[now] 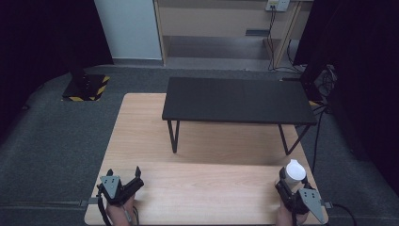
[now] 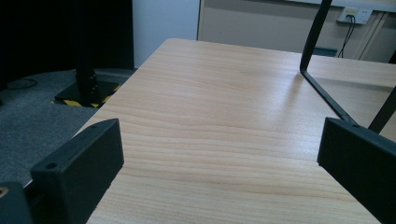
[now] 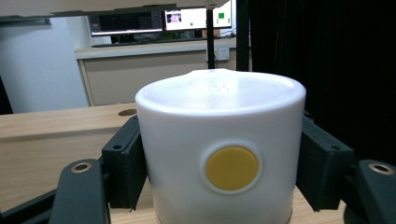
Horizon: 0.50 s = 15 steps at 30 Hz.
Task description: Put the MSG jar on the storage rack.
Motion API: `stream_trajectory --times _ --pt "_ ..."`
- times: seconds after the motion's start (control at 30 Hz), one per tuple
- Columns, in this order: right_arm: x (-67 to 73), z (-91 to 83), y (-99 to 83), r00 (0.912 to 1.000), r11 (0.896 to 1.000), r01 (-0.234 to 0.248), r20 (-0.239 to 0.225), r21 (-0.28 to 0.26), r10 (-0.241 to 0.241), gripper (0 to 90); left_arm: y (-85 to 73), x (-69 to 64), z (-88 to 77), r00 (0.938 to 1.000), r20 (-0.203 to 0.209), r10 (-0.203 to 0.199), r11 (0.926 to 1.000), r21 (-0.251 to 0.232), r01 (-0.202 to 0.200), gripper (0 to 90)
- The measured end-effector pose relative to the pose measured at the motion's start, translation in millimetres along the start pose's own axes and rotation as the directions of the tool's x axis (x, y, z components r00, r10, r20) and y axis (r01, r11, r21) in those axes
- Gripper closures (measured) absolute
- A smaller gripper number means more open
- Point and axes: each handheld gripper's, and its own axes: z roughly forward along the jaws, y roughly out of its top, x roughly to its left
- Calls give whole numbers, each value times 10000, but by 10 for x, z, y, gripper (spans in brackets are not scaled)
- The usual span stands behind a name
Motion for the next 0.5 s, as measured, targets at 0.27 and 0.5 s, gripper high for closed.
stream_trajectory --times 0.27,0.5 --pt "2 -18 78 10000 9996 91 -9 252 -91 302 6 -5 4 10000 -27 -12 10000 42 12 0" --pt "82 -45 542 9983 9998 -142 -569 -117 135 304 11 -4 4 9999 -93 -93 9999 57 94 0"
